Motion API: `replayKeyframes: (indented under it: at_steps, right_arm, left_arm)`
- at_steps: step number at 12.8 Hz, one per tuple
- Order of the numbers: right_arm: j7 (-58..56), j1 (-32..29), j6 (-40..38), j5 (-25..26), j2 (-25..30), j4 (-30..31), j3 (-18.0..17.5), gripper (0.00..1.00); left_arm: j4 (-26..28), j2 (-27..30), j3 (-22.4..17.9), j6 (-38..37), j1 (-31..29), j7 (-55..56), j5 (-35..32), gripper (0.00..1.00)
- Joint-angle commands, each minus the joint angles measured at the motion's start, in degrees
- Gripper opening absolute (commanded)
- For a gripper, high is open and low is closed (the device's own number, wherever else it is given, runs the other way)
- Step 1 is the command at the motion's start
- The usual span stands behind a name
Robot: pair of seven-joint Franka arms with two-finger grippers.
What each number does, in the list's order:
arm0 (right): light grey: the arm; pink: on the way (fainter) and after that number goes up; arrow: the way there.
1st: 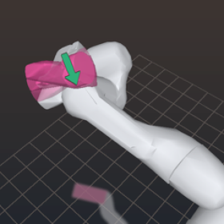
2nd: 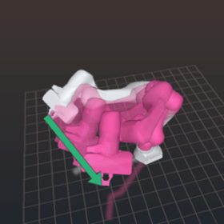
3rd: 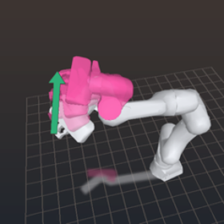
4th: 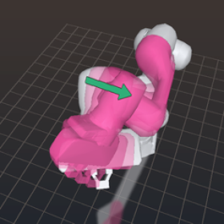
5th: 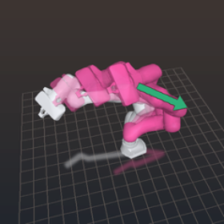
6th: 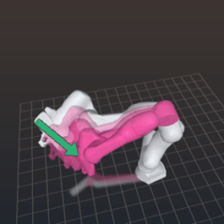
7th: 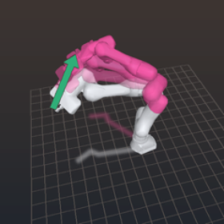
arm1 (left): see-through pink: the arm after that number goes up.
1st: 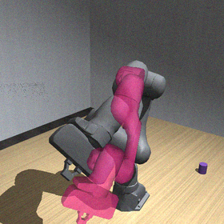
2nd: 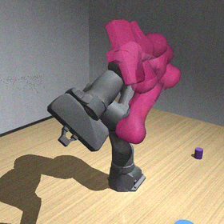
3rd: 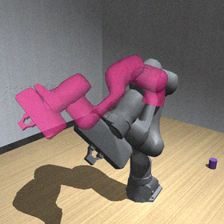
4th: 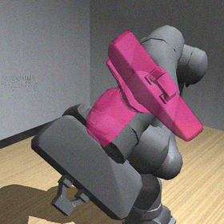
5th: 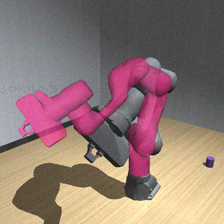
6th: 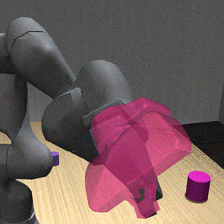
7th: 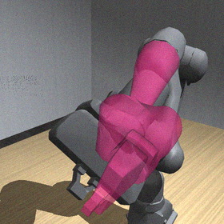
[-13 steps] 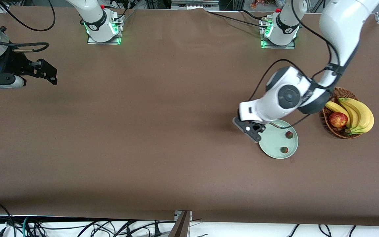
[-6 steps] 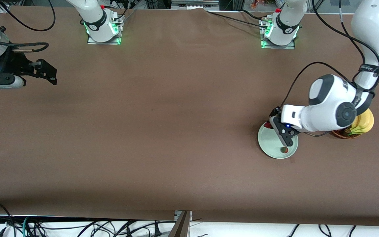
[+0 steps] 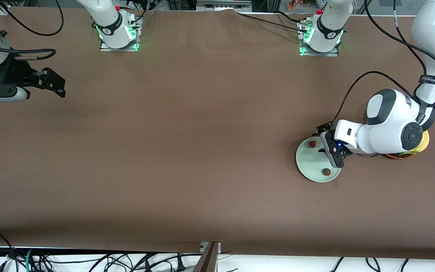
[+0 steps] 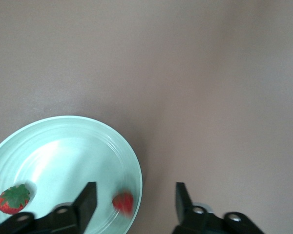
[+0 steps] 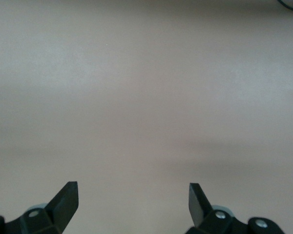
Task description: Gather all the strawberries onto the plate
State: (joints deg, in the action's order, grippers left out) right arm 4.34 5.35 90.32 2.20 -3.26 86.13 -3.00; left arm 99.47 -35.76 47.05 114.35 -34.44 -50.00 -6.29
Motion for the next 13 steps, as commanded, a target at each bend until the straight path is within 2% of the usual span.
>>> replayKeyframes:
  at_steps: [1,4,6,8,10,13]
  right_arm:
    - [-0.21,-0.95,-0.59,0.52,-0.34,-1.14,-0.95,1.0]
    - [-0.21,-0.95,-0.5,0.52,-0.34,-1.22,-0.95,1.0]
    - [-0.3,-0.95,-0.58,0.52,-0.34,-1.22,-0.95,1.0]
    - [-0.3,-0.95,-0.58,0.52,-0.34,-1.22,-0.95,1.0]
    - [-0.3,-0.95,-0.59,0.52,-0.34,-1.22,-0.95,1.0]
    - [-0.3,-0.95,-0.59,0.52,-0.34,-1.22,-0.95,1.0]
  left_arm:
    - [0.2,0.86,1.03,-1.66,-0.89,-1.33,3.37,1.0]
    - [-3.48,1.13,1.2,-8.41,-0.89,1.3,4.62,1.0]
    - [-6.38,1.39,1.99,-13.52,-0.45,7.17,4.62,1.0]
    - [-8.75,2.44,4.1,-18.35,-0.62,15.86,4.44,1.0]
    - [-10.95,4.2,4.36,-22.92,-0.1,23.95,4.44,1.0]
    - [-10.96,8.24,7.43,-25.92,0.69,38.61,3.57,1.0]
